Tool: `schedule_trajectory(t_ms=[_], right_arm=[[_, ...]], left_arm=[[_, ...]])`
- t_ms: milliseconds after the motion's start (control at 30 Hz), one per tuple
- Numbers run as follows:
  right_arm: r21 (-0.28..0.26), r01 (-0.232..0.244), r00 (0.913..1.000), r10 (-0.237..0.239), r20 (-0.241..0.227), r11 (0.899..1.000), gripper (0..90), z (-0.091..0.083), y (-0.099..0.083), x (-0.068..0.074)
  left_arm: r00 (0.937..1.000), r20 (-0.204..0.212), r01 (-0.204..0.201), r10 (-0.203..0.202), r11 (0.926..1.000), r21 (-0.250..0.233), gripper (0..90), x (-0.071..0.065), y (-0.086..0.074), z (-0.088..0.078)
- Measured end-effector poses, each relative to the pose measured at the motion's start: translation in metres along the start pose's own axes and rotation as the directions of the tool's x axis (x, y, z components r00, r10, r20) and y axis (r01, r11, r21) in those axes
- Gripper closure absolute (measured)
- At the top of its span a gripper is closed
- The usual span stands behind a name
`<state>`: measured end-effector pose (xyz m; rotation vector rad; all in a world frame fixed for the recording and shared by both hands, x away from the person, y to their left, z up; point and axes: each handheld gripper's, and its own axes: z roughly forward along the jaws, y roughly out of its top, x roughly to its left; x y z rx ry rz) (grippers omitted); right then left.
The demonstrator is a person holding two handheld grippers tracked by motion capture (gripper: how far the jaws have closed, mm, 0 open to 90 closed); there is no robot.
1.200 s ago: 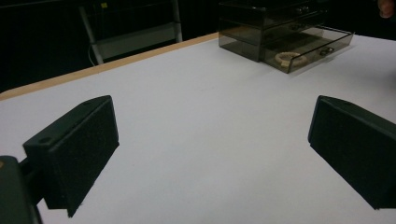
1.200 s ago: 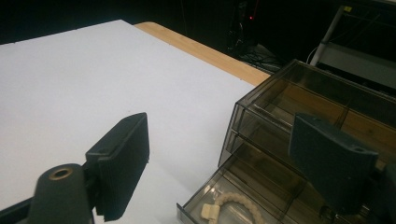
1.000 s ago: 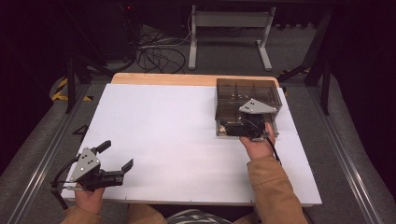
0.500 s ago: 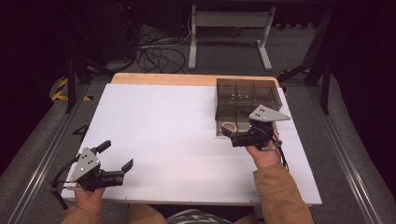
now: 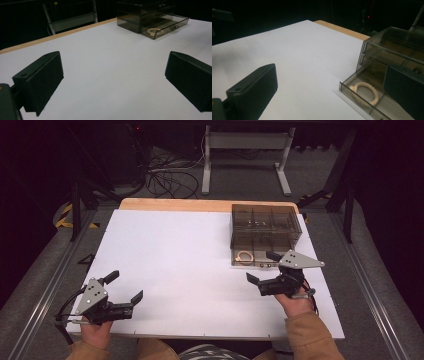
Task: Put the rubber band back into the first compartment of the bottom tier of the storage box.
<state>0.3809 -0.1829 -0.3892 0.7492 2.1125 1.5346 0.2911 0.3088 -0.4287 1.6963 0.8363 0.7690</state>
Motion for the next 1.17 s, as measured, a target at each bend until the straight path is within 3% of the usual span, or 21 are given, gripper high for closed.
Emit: schedule_trajectory(t_ms=[567,733,867,1033,1167], right_arm=[[0.020,-0.004,0.9998,0.004,-0.020,1.000,0.1,-0.019,-0.051,-0.004],[0.073,-0.023,0.9997,0.023,-0.005,0.997,0.0,-0.022,-0.069,-0.007],[0.081,-0.031,0.9995,0.032,-0.004,0.996,0.0,-0.026,-0.081,-0.005],[0.100,-0.034,0.9994,0.034,-0.004,0.994,0.0,-0.026,-0.082,-0.008],[0.071,-0.034,0.9993,0.033,0.018,0.997,0.0,-0.028,-0.078,-0.011]], left_arm=[[0.9999,0.006,-0.010,0.010,0.9999,0.004,2.1,-0.001,0.000,0.001],[0.9997,0.013,-0.023,0.023,0.9997,0.000,1.7,-0.001,-0.002,0.001],[0.9996,0.012,-0.025,0.025,0.9996,0.011,1.5,0.000,-0.006,0.000],[1.0000,0.004,-0.003,0.003,0.9999,0.012,1.6,0.000,-0.007,-0.001],[1.0000,0.000,-0.006,0.006,0.9999,0.010,1.6,0.000,-0.006,-0.001]])
